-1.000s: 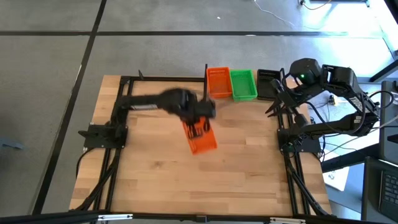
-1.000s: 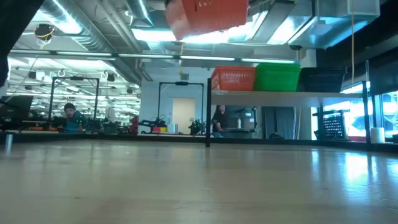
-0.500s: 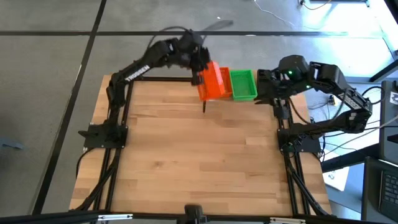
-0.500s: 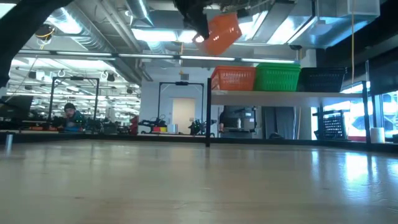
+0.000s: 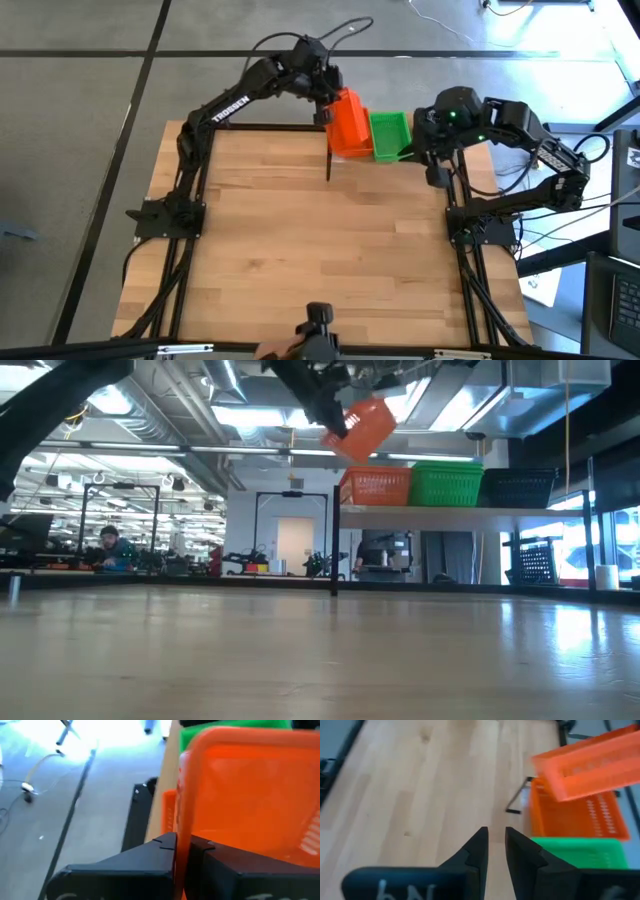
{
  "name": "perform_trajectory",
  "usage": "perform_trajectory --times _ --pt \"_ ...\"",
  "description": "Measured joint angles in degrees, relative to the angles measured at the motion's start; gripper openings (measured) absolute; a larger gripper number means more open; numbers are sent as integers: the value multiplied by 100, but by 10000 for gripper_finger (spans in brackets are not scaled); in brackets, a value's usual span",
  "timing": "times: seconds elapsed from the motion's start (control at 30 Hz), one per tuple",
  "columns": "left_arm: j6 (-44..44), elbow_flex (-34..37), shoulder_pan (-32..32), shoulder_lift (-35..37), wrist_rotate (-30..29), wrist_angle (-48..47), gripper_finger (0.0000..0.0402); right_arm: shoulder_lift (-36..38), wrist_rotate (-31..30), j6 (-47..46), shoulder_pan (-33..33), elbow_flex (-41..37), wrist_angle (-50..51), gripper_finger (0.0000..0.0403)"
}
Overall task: Stack baskets on shelf by color
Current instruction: Stack the orange bin on top of the orange bins on the shelf
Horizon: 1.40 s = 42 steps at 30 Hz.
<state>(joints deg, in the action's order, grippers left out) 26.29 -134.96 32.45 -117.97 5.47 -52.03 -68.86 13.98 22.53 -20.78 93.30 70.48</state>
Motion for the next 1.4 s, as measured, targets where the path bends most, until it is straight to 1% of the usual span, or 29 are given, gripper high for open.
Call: perform_trajectory --times 0.1,0.17,0.37,0.47,0.53,0.67,1.0,1.13,1.4 --pt "117 0 1 -158 3 0 0 0 -240 0 -11 0 -13 63" --pt "133 0 -9 -217 -60 -5 0 2 -294 -16 -11 0 -12 63" --pt "139 0 -20 -232 -194 13 0 2 -297 -118 -11 0 -2 63" --pt "170 0 -36 -232 -492 25 0 2 -297 -116 -11 0 -2 63" --pt "403 0 -58 -232 -644 24 0 2 -297 -116 -11 0 -1 63" --pt "769 0 -167 -232 -686 27 0 2 -297 -114 -11 0 2 63" --pt "845 0 -310 -232 -854 71 0 4 -297 -109 -11 0 5 63" --pt "845 0 -343 -232 -1150 177 0 4 -297 -107 -11 0 5 63" --pt "984 0 -391 -232 -1230 207 2 4 -297 -107 -11 -2 5 63"
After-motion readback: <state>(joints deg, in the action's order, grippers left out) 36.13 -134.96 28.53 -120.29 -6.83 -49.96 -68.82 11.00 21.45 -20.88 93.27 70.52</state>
